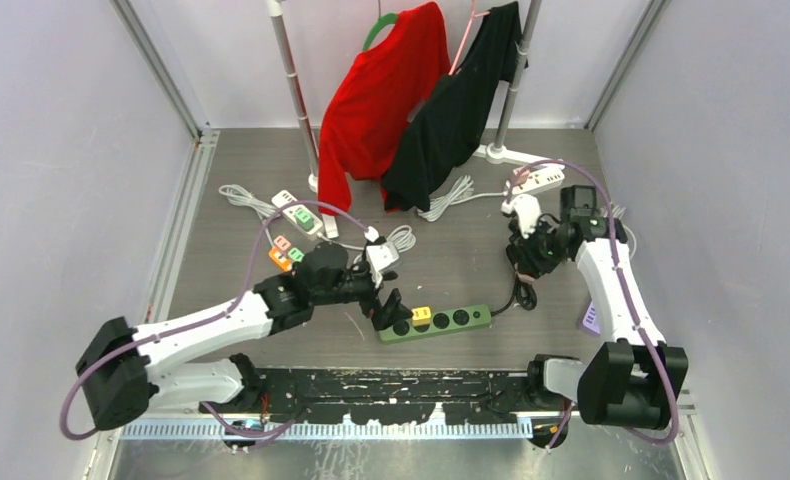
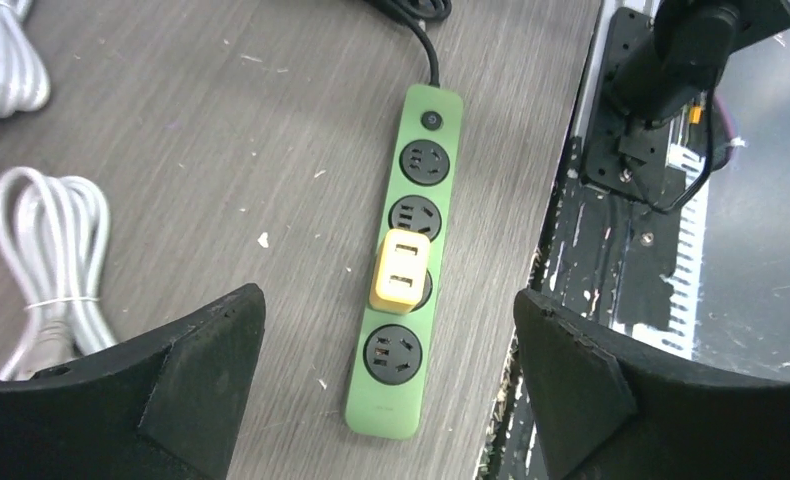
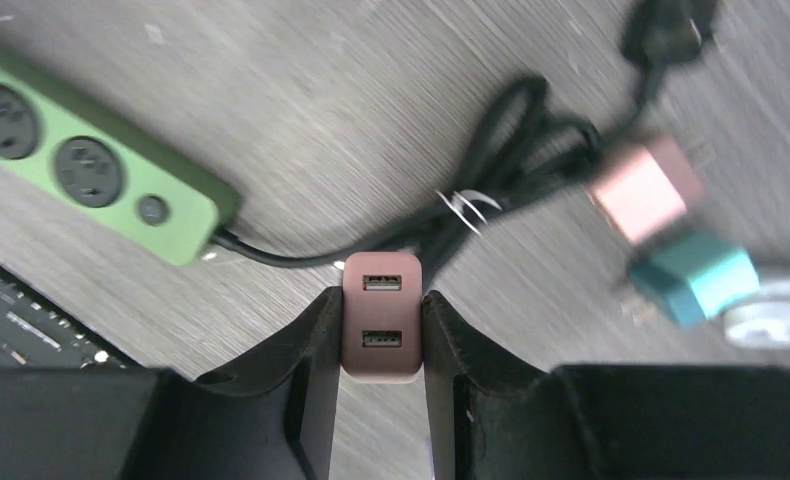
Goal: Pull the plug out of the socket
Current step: Place the plug at the center of the board.
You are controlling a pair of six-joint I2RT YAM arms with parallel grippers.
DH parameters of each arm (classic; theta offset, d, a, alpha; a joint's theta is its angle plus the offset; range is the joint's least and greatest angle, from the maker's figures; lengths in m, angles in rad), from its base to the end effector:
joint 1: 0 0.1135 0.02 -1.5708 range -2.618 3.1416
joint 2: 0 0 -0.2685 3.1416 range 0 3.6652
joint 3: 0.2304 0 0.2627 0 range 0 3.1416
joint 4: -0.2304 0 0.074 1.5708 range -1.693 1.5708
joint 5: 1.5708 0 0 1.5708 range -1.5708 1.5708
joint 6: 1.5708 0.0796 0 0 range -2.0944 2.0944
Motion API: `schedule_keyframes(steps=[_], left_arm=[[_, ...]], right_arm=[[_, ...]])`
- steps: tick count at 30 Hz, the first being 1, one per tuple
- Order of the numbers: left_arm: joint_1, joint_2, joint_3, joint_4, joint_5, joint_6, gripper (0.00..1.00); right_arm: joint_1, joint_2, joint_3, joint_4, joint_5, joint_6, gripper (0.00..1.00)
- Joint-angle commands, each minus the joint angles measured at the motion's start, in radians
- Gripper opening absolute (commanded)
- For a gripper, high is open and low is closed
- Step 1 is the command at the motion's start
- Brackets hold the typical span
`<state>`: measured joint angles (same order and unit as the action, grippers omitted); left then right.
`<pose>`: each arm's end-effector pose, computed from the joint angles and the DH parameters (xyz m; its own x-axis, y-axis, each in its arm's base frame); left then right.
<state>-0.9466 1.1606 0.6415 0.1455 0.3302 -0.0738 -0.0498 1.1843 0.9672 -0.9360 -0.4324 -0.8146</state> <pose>0.1566 -0.2616 0.2304 -0.2823 0.2726 -0.9198 0.9257 0.3289 -0.1867 0.2422 0.0213 0.2320 -0.5358 -0.6346 -0.5570 -0.7496 0.6612 -0.0323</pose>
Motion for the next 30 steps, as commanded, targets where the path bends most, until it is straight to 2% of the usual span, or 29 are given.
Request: schedule_keyframes(steps=[1,6,9,12,14,19,23,30], left_arm=[[0.015,-0.1,0.151,-0.315,-0.055,0.006,0.95],[0.038,-0.127,0.338,-0.576,-0.075,0.005,0.98],[0.04,-0.109,0.457,-0.763,-0.103,0.059,0.98],[0.04,-0.074,0.534,-0.938,-0.195,0.143,0.98],[0.04,-0.066,0.507,-0.99,-0.278,0.197,0.98],[0.041,-0.072,0.343,-0.897,-0.382,0.249,0.99],[0.043,-0.052,0.313,-0.868,-0.382,0.255,0.99],[0.049,-0.087,0.284,-0.85,-0.394,0.258,0.99]], right_arm=[[-0.112,0.018,0.017,0.029,0.111,0.09,0.03],[-0.16,0.061,0.006,0.075,0.216,0.132,0.06],[-0.169,0.098,-0.001,0.115,0.293,0.17,0.09],[-0.171,0.144,-0.007,0.16,0.368,0.212,0.09],[-0.172,0.167,-0.009,0.172,0.403,0.224,0.12],[-0.18,0.203,-0.017,0.197,0.464,0.239,0.18],[-0.182,0.225,-0.021,0.215,0.508,0.244,0.21],[-0.186,0.256,-0.021,0.225,0.563,0.255,0.57]])
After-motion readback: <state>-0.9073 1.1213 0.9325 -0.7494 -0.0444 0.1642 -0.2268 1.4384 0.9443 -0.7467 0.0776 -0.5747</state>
